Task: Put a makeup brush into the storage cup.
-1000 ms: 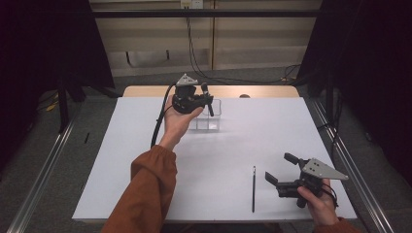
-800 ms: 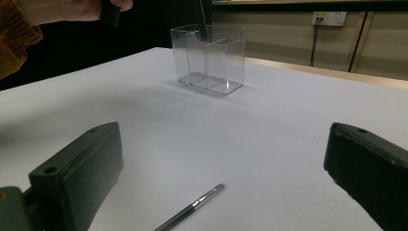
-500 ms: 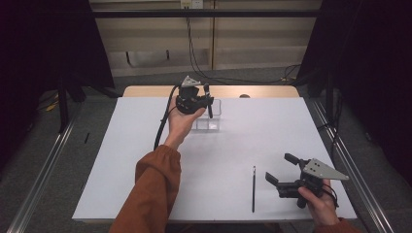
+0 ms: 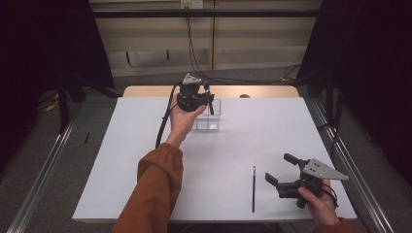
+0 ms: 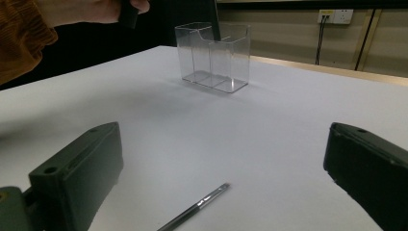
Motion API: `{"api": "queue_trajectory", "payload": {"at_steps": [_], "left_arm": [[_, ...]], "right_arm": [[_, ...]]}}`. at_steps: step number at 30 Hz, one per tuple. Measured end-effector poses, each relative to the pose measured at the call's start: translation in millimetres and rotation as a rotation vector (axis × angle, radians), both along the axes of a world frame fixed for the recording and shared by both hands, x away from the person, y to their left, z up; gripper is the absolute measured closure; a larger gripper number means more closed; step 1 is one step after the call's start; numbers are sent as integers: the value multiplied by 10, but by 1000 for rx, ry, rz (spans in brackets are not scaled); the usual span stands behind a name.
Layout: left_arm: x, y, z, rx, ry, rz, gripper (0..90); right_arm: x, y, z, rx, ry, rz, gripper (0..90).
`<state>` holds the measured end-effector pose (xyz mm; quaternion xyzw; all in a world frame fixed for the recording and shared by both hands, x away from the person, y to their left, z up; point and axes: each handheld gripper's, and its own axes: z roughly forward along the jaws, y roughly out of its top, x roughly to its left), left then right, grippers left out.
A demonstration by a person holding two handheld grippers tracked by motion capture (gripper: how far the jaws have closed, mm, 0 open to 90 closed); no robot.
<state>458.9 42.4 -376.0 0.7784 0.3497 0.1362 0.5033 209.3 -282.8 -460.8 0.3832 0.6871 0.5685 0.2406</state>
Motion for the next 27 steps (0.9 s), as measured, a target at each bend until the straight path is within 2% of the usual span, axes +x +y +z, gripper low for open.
{"api": "queue_trajectory", "payload": {"at_steps": [8,18,21,23,27], "left_arm": [[40,-32,-97,37,18,12,793],[60,-84,-191,54,31,-1,792],[56,-111,-211,71,28,-2,792],[55,-123,-219,62,38,-9,792],[60,-125,-241,74,46,-1,791]], "right_arm": [[2,-1,-5,2,-1,4,0],[2,1,-7,2,0,6,0],[-3,3,-8,1,2,11,0],[0,4,-11,0,4,11,0],[1,8,-12,-1,4,13,0]]}}
